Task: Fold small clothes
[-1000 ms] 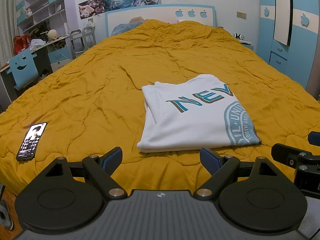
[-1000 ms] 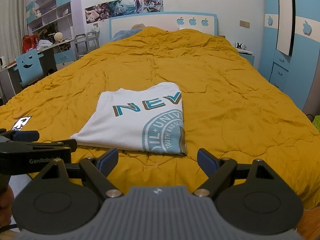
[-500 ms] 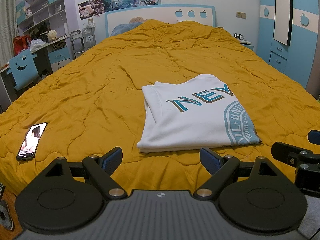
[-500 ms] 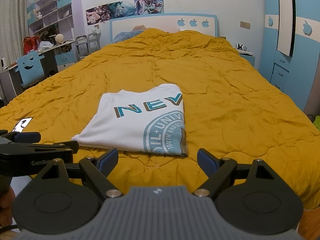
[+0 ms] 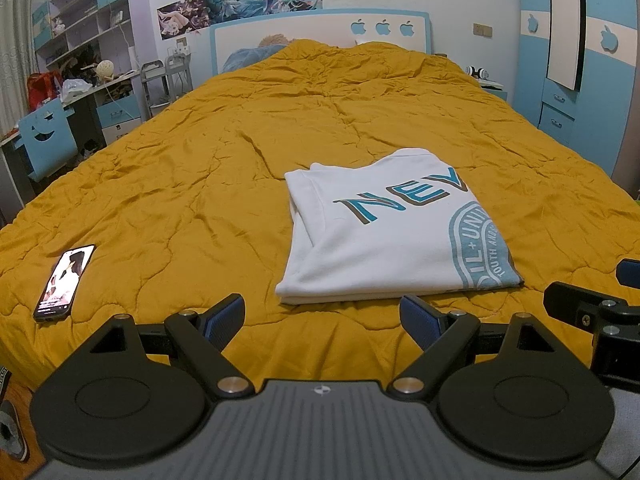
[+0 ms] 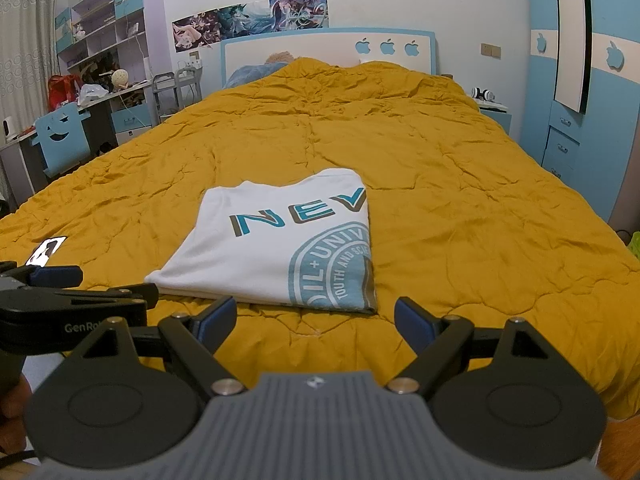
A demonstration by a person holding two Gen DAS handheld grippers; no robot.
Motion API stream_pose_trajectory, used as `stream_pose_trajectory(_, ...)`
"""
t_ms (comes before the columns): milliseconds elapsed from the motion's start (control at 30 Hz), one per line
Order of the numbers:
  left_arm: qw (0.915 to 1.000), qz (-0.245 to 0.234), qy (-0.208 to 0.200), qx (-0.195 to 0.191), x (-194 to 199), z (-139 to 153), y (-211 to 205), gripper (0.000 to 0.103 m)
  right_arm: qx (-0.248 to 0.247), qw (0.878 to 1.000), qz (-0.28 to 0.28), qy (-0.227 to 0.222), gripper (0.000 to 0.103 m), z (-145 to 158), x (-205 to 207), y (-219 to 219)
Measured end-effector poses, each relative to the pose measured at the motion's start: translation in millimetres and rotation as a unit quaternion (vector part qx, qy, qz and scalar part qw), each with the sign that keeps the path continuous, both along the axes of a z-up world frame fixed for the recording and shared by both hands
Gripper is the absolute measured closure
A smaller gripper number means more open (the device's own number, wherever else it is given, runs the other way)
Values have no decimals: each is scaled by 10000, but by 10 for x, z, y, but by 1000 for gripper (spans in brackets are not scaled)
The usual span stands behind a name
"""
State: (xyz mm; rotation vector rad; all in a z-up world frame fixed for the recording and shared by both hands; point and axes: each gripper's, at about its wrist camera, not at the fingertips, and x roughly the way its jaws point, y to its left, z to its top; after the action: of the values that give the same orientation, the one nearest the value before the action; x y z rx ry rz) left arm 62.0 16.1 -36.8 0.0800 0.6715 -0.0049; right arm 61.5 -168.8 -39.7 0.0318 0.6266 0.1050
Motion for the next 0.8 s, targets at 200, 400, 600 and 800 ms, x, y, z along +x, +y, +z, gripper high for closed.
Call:
stream_pose_trajectory(200, 10000, 0, -1, 1, 1, -2, -2, 1, 0, 10000, 0, 1, 21, 1, -2, -2)
stream_pose_trajectory(400, 10000, -8, -18, 4, -5, 5, 13, 1, 3, 10000, 0, 1, 21, 2, -2, -4)
stream_pose_trajectory(600, 10000, -15, -28, 13, -13, 6, 18, 1, 2, 10000, 1, 0, 21, 2, -2, -4)
stream_pose_trajectory(800, 10000, -53, -66, 15, -26, 17, 39, 1, 4, 10000, -1, 2, 21, 2, -2, -4)
